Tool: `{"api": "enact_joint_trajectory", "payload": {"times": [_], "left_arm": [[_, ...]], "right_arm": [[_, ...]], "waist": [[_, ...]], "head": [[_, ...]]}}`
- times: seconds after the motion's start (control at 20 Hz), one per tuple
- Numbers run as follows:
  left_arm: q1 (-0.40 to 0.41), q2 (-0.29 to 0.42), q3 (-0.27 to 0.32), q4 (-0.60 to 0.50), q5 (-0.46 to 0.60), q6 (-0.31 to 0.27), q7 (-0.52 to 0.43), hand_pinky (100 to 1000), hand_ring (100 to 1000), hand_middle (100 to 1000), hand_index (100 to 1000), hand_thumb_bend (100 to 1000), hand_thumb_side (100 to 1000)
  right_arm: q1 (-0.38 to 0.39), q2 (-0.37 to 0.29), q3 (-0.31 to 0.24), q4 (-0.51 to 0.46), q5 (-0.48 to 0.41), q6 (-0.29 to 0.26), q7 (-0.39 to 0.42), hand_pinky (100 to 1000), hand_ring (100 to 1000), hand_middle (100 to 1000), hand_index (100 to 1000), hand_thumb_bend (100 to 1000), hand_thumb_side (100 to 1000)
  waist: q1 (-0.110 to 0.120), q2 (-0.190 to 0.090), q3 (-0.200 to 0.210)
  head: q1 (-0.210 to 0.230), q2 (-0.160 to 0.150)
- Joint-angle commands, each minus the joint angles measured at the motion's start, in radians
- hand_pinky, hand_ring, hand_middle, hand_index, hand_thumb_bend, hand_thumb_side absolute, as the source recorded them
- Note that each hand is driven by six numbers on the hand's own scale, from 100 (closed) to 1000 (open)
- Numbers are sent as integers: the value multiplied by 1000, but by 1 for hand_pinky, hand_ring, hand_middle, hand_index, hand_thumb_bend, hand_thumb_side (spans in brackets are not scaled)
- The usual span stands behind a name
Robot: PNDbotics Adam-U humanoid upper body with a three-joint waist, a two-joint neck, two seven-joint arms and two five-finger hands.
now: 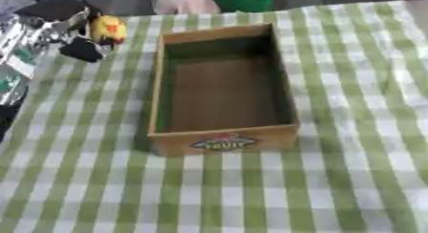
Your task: Pick up objects on the table and place them in the box.
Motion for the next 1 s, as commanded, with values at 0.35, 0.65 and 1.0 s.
{"api": "enact_joint_trajectory", "payload": {"times": [0.35,0.65,1.0], "left_arm": [[-76,-148,-58,-156,-41,-46,16,460,611,582,732,100,363],[-69,-245,-102,-145,-80,-82,13,460,612,582,732,100,368],[-44,-292,-144,-70,-91,-109,-9,460,614,581,730,100,382]], "right_arm": [[-41,-34,-12,-14,-32,-18,1,639,728,756,815,100,704],[-63,-38,-12,-14,-47,-31,4,643,729,757,814,100,702],[-66,-38,-9,-14,-47,-31,6,643,728,756,815,100,704]], "waist": [[-14,-35,-8],[-18,-35,-17],[-17,-29,-15]], "head": [[12,-6],[25,-11],[16,-11]]}}
